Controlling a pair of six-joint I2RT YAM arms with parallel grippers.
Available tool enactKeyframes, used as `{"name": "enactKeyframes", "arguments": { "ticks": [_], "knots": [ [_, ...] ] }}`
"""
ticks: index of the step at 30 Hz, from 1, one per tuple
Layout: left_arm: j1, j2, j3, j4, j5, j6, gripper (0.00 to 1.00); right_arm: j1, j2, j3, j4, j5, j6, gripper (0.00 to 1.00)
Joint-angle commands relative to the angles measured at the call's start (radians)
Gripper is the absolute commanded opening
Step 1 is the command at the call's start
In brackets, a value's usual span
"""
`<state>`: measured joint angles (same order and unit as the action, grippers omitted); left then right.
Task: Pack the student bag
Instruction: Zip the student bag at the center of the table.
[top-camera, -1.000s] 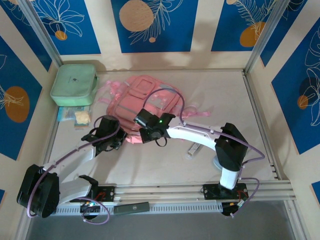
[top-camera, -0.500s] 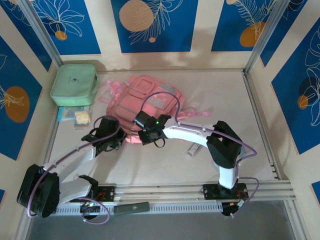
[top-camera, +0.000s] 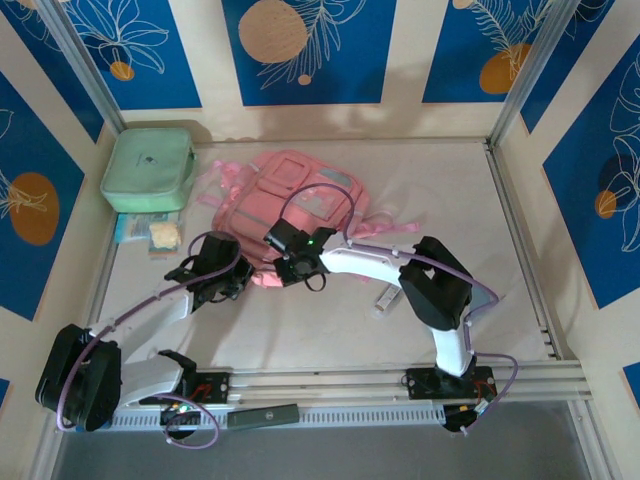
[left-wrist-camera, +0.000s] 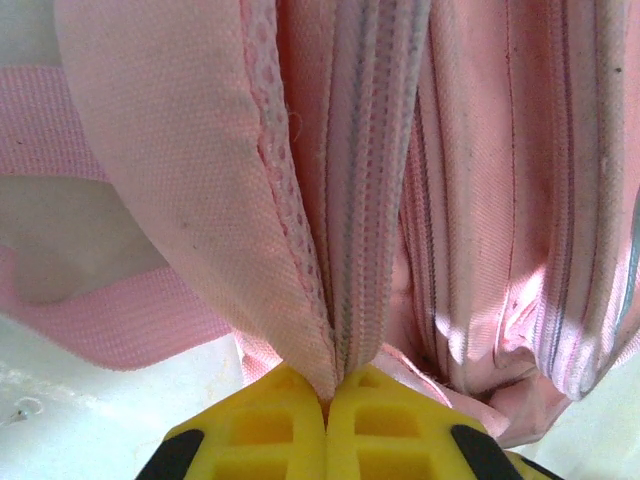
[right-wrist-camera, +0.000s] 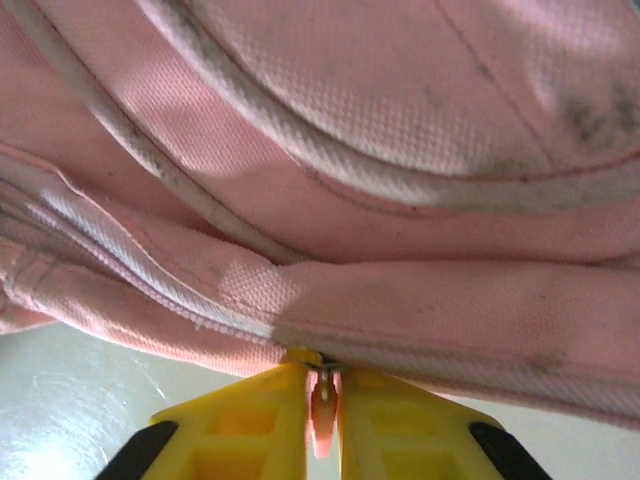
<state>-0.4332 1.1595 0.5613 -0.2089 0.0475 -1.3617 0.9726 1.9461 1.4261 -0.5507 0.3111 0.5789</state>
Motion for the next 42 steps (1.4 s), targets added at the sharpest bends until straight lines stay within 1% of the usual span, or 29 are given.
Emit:
{"name": "enactKeyframes", "arguments": {
  "ticks": [1,2,3,6,11,13,15,17,19,21,22,23,24,26,29,30,33,35,37,40,42],
  "knots": [
    [0.002,0.005,-0.005,0.036,-0.023,-0.019,0.0,0.002,0.035,0.055,0.014,-0.017,-0.023,0.08],
    [0.002,0.003,-0.004,0.034,-0.024,-0.021,0.0,0.006,0.035,0.065,0.003,0.0,-0.024,0.03],
    [0.003,0.002,-0.003,0.036,-0.026,-0.022,0.0,0.011,0.029,0.07,-0.014,0.026,-0.024,0.0],
    [0.002,-0.006,-0.003,0.03,-0.03,-0.019,0.0,0.022,0.011,0.098,-0.092,0.08,-0.017,0.0],
    [-0.002,-0.027,-0.011,0.03,-0.035,-0.043,0.0,0.033,-0.017,0.093,-0.156,0.106,0.022,0.0],
    [-0.003,-0.045,-0.009,0.014,-0.046,-0.045,0.0,0.033,0.003,0.142,-0.253,0.171,0.076,0.0],
    [-0.002,-0.078,-0.005,-0.032,-0.079,-0.041,0.0,0.026,0.015,0.174,-0.358,0.254,0.112,0.0],
    [0.007,-0.121,-0.009,-0.077,-0.102,-0.032,0.0,0.001,-0.01,0.142,-0.402,0.29,0.139,0.0],
    [0.032,-0.16,-0.026,-0.088,-0.087,-0.018,0.0,-0.049,-0.076,0.031,-0.38,0.278,0.134,0.0],
    [0.066,-0.188,-0.041,-0.101,-0.057,-0.003,0.0,-0.124,-0.135,-0.065,-0.346,0.265,0.129,0.0],
    [0.075,-0.202,-0.048,-0.107,-0.054,0.004,0.0,-0.16,-0.155,-0.094,-0.343,0.267,0.134,0.0],
    [0.08,-0.209,-0.05,-0.108,-0.054,0.009,0.0,-0.174,-0.166,-0.108,-0.335,0.274,0.132,0.0],
    [0.083,-0.21,-0.051,-0.112,-0.054,0.009,0.0,-0.172,-0.172,-0.108,-0.326,0.278,0.118,0.0],
    [0.085,-0.205,-0.045,-0.101,-0.046,0.015,0.0,-0.133,-0.16,-0.07,-0.332,0.276,0.103,0.0],
    [0.085,-0.169,-0.018,-0.1,-0.028,0.04,0.0,-0.037,-0.127,0.007,-0.303,0.217,0.057,0.0],
    [0.085,-0.155,-0.01,-0.083,-0.007,0.052,0.0,-0.008,-0.118,0.03,-0.285,0.185,0.039,0.0],
    [0.075,-0.136,0.021,-0.072,0.052,0.058,0.0,0.023,-0.111,0.06,-0.242,0.092,0.018,0.0],
    [0.033,-0.152,0.032,-0.074,0.035,0.045,0.2,0.015,-0.122,0.053,-0.227,0.061,0.019,0.0],
    [-0.022,-0.156,0.024,-0.069,0.001,0.0,0.35,-0.004,-0.14,0.024,-0.196,0.032,0.008,0.0],
    [-0.058,-0.099,-0.006,0.024,0.009,-0.061,0.57,-0.027,-0.149,-0.011,-0.187,-0.003,0.001,0.0],
    [-0.064,-0.03,-0.007,0.066,0.027,-0.084,0.61,-0.029,-0.154,-0.021,-0.187,-0.013,-0.008,0.0]
  ]
}}
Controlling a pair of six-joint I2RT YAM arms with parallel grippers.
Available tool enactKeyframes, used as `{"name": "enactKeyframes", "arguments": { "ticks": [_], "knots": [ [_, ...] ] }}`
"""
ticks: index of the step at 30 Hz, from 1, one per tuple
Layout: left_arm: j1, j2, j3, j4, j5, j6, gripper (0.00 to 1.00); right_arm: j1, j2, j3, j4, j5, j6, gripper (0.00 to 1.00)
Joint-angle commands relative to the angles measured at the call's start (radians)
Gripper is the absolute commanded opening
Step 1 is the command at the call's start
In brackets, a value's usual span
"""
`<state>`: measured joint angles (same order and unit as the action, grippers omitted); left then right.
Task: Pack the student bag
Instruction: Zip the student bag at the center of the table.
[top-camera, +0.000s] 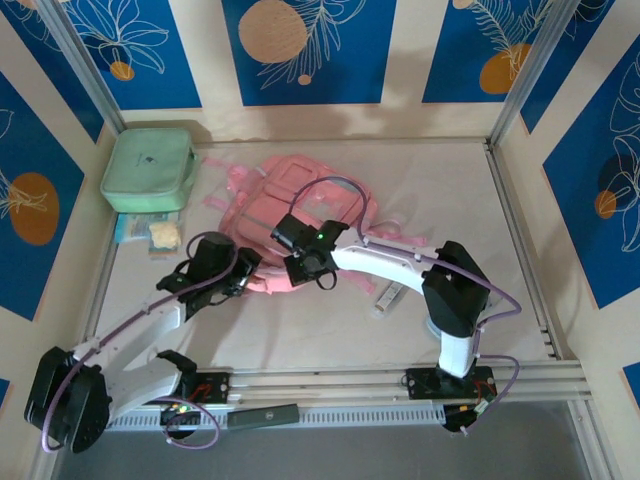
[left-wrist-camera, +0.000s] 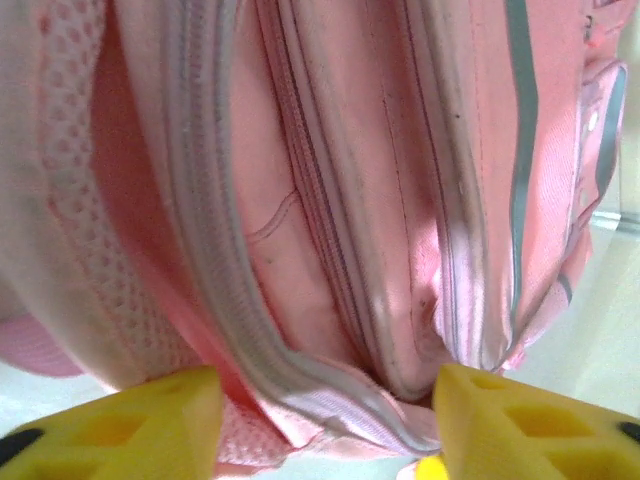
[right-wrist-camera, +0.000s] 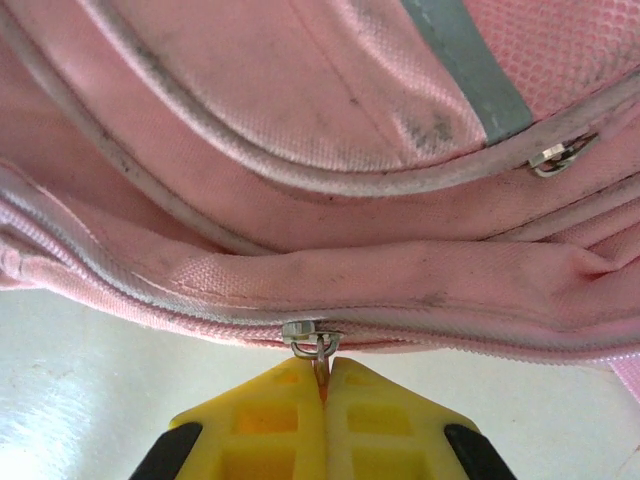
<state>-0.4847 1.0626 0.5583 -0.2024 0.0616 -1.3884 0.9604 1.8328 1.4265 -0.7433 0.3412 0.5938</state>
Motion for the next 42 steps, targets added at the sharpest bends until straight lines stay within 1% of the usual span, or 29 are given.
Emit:
{"name": "enactKeyframes", "arguments": {
  "ticks": [1,2,4,5,6,9,12,15,17,20,25,27,29,31,33,35,36,39,42],
  "knots": [
    [-0.014,0.105,-0.002,0.091,0.019,-0.055,0.6,-0.016,-0.045,-0.027,0.005,-0.041,-0.028,0.0],
    [-0.015,0.134,0.006,0.105,0.02,-0.056,0.57,-0.015,-0.051,-0.032,0.004,-0.04,-0.031,0.0],
    [-0.017,0.189,0.017,0.152,0.034,-0.063,0.43,-0.014,-0.058,-0.05,0.015,-0.056,-0.035,0.0],
    [-0.021,0.207,0.019,0.169,0.04,-0.069,0.38,-0.015,-0.058,-0.052,0.019,-0.068,-0.034,0.0],
    [-0.029,0.221,0.024,0.183,0.04,-0.072,0.32,-0.013,-0.055,-0.056,0.03,-0.089,-0.037,0.0],
    [-0.057,0.239,0.043,0.177,0.021,-0.083,0.16,0.008,-0.038,-0.045,0.036,-0.078,-0.031,0.0],
    [-0.068,0.266,0.043,0.195,0.009,-0.1,0.01,0.019,-0.01,-0.01,0.044,-0.096,-0.03,0.0],
    [-0.071,0.288,0.038,0.248,0.005,-0.132,0.0,0.036,0.022,0.043,0.042,-0.108,-0.026,0.0],
    [-0.088,0.29,0.045,0.275,-0.021,-0.144,0.0,0.068,0.052,0.115,0.031,-0.131,-0.018,0.0],
    [-0.094,0.282,0.065,0.255,-0.038,-0.151,0.0,0.109,0.078,0.173,0.032,-0.158,-0.032,0.0],
    [-0.094,0.229,0.023,0.289,-0.056,-0.191,0.0,0.089,0.037,0.082,0.07,-0.21,-0.04,0.0],
    [-0.089,0.222,0.01,0.301,-0.045,-0.199,0.0,0.075,0.008,0.04,0.047,-0.156,-0.023,0.0],
    [-0.092,0.215,-0.003,0.319,-0.056,-0.215,0.0,0.052,0.008,0.035,-0.028,-0.073,0.003,0.0],
    [-0.094,0.228,0.004,0.34,-0.036,-0.227,0.0,0.066,0.027,0.042,-0.062,-0.025,-0.006,0.0],
    [-0.1,0.238,0.005,0.395,-0.018,-0.242,0.0,0.08,0.039,0.049,-0.033,-0.089,-0.022,0.0],
    [-0.11,0.234,0.01,0.404,-0.023,-0.249,0.0,0.098,0.029,0.045,0.052,-0.2,-0.02,0.0],
    [-0.113,0.227,0.013,0.4,-0.03,-0.248,0.0,0.107,0.026,0.059,0.072,-0.231,-0.022,0.0],
    [-0.124,0.211,0.013,0.396,-0.055,-0.257,0.0,0.133,0.007,0.113,0.122,-0.259,-0.041,0.0],
    [-0.133,0.201,0.033,0.37,-0.06,-0.245,0.0,0.089,0.003,0.093,0.144,-0.322,-0.016,0.0]
  ]
}}
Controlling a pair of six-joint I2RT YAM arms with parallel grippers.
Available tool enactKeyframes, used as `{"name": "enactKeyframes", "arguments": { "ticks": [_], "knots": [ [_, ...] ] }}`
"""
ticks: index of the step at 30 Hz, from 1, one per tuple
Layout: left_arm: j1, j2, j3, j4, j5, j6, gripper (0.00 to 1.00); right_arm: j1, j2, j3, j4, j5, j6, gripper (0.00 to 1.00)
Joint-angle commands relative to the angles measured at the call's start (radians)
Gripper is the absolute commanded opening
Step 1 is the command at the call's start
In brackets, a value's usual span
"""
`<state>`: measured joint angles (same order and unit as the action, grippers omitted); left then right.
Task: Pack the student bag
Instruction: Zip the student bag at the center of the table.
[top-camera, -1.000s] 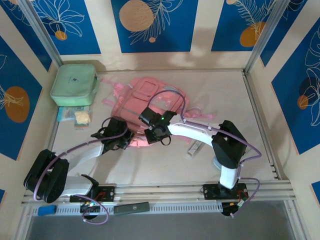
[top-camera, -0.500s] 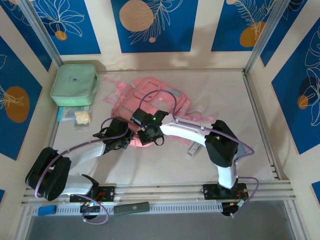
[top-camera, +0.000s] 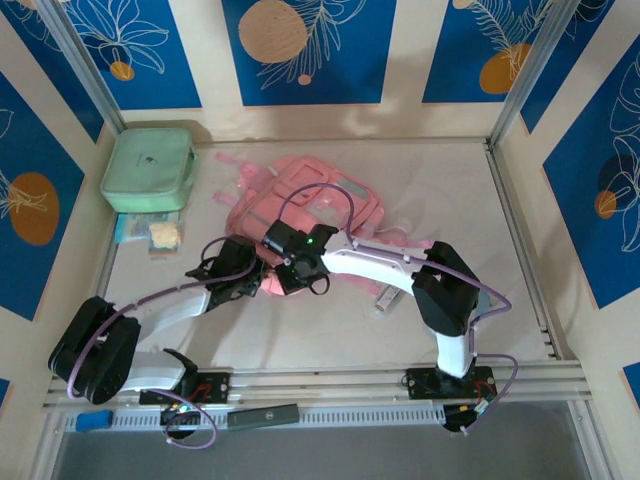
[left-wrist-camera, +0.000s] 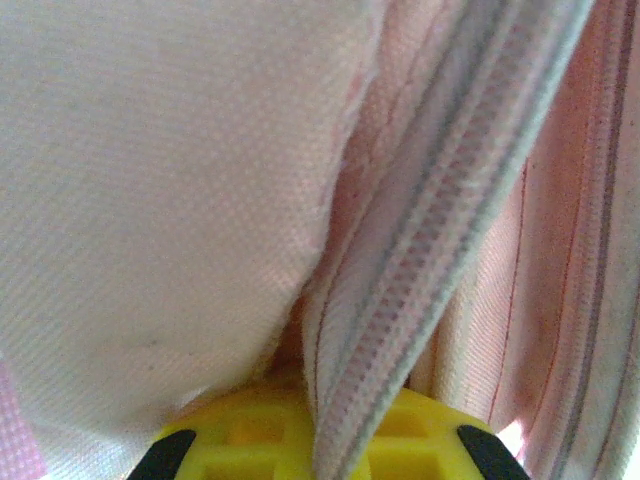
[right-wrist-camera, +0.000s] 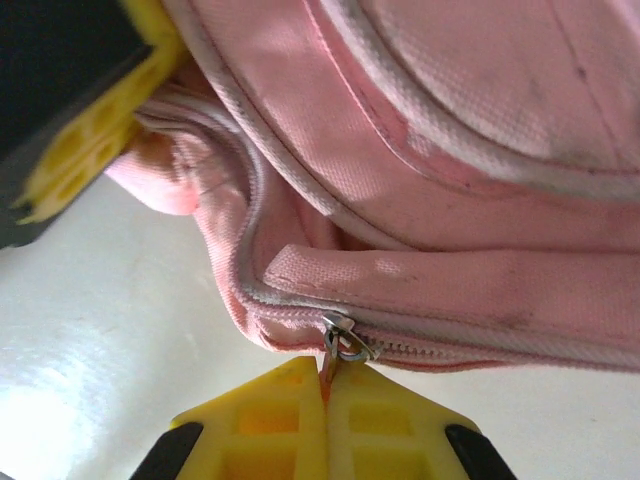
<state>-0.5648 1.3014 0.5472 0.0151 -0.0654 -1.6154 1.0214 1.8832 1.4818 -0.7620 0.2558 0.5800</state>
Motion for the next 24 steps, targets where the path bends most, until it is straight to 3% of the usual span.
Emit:
{"name": "enactKeyframes", "arguments": {
  "ticks": [1,3,6,9,12,14,16,20,24],
  "knots": [
    [-0.054,-0.042,0.038,0.157,0.064,-0.024,0.0,0.014,-0.048,0.022,0.168,-0.237,0.004,0.0],
    [-0.056,-0.047,0.032,0.166,0.048,-0.033,0.0,0.005,-0.045,0.023,0.154,-0.219,0.0,0.0],
    [-0.048,-0.069,0.012,0.143,0.036,-0.033,0.0,0.009,-0.027,0.069,0.012,-0.04,-0.006,0.0],
    [-0.006,-0.109,-0.007,0.074,0.048,0.004,0.0,-0.025,-0.066,0.011,-0.106,0.104,0.032,0.0],
    [0.088,-0.191,-0.006,-0.124,0.032,0.107,0.0,-0.12,-0.167,-0.143,-0.187,0.26,0.104,0.0],
    [0.141,-0.242,-0.01,-0.173,0.017,0.189,0.0,-0.208,-0.188,-0.219,-0.263,0.411,0.158,0.0],
    [0.155,-0.237,0.02,-0.22,0.022,0.217,0.0,-0.256,-0.196,-0.244,-0.229,0.381,0.137,0.0],
    [0.151,-0.187,0.061,-0.194,0.067,0.225,0.0,-0.163,-0.235,-0.24,-0.098,0.284,0.074,0.0],
    [0.163,-0.201,0.061,-0.205,0.055,0.229,0.0,-0.258,-0.24,-0.283,-0.016,0.131,0.061,0.0]
  ]
}}
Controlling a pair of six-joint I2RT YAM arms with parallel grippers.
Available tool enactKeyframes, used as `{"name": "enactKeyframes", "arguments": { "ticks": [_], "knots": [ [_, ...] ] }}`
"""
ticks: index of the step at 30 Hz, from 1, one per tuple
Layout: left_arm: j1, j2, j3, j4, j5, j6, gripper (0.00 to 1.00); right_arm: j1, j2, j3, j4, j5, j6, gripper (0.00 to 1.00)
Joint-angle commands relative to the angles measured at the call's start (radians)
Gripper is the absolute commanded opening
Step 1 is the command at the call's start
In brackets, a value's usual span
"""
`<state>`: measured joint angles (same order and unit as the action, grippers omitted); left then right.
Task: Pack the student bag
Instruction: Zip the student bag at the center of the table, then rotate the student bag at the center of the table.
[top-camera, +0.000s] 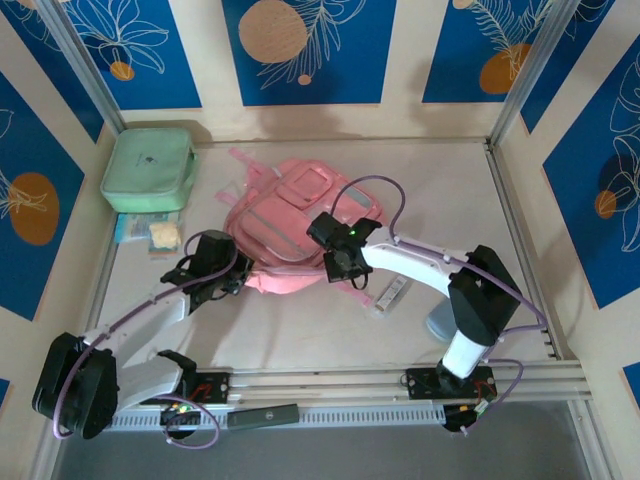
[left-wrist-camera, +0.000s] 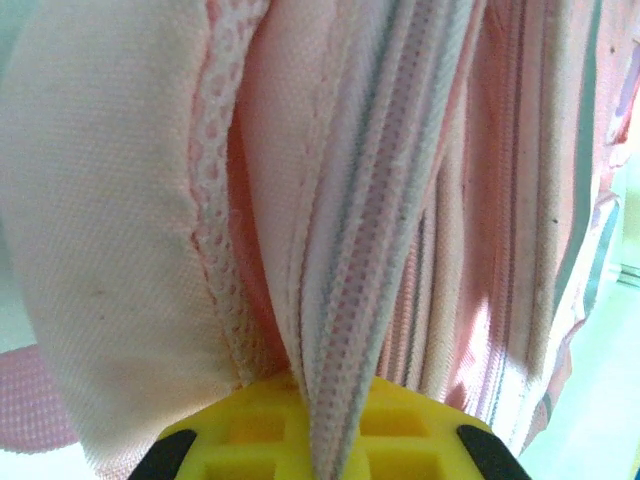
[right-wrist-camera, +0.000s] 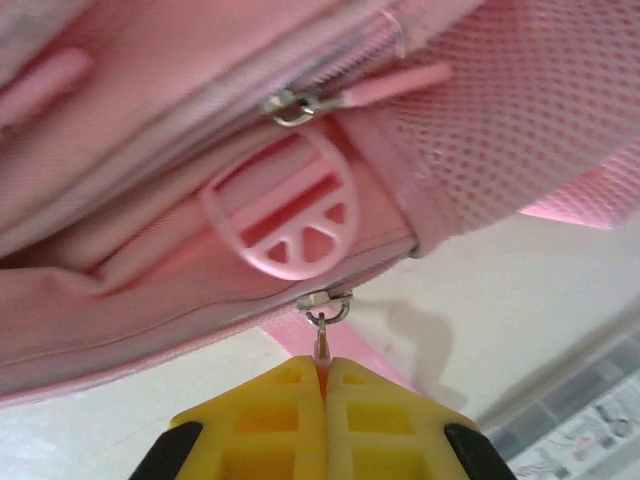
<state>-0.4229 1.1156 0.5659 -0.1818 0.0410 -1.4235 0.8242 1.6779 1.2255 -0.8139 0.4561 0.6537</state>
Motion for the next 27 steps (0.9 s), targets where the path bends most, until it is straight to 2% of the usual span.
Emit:
{"name": "enactKeyframes", "arguments": {
  "ticks": [1,4,8,11,12,13,14,15,17,21,24,27],
  "knots": [
    [0.024,-0.017,0.045,-0.007,-0.047,0.045,0.0,-0.094,-0.028,-0.044,0.047,-0.069,-0.015,0.0],
    [0.032,-0.011,0.056,-0.033,-0.046,0.07,0.0,-0.15,0.007,-0.04,0.041,-0.002,-0.039,0.0],
    [0.023,0.033,0.047,0.019,0.005,0.059,0.0,-0.096,0.01,-0.002,0.072,-0.022,-0.098,0.0],
    [0.019,0.04,0.076,-0.059,-0.027,0.11,0.0,-0.083,0.014,0.041,0.029,-0.037,-0.115,0.0],
    [0.023,0.035,0.082,-0.071,-0.023,0.137,0.0,-0.092,0.002,0.049,0.026,-0.087,-0.128,0.04],
    [0.024,0.03,0.092,-0.087,-0.018,0.165,0.14,-0.099,-0.023,0.041,0.034,-0.142,-0.138,0.16],
    [0.024,0.022,0.102,-0.116,-0.021,0.181,0.27,-0.101,-0.049,0.032,0.039,-0.172,-0.141,0.22],
    [0.024,0.009,0.107,-0.142,-0.023,0.201,0.33,-0.102,-0.08,0.025,0.036,-0.186,-0.135,0.26],
    [0.023,-0.038,0.106,-0.182,-0.039,0.228,0.36,-0.116,-0.122,0.023,0.017,-0.198,-0.114,0.33],
    [0.02,-0.125,0.108,-0.21,-0.07,0.232,0.4,-0.216,-0.093,0.051,0.028,-0.401,-0.047,0.35],
    [0.01,-0.097,0.151,-0.181,-0.04,0.239,0.41,-0.229,-0.013,0.132,0.017,-0.383,-0.015,0.42],
    [-0.035,-0.036,0.212,-0.185,-0.061,0.246,0.41,-0.248,0.089,0.239,-0.011,-0.36,0.022,0.48]
  ]
}}
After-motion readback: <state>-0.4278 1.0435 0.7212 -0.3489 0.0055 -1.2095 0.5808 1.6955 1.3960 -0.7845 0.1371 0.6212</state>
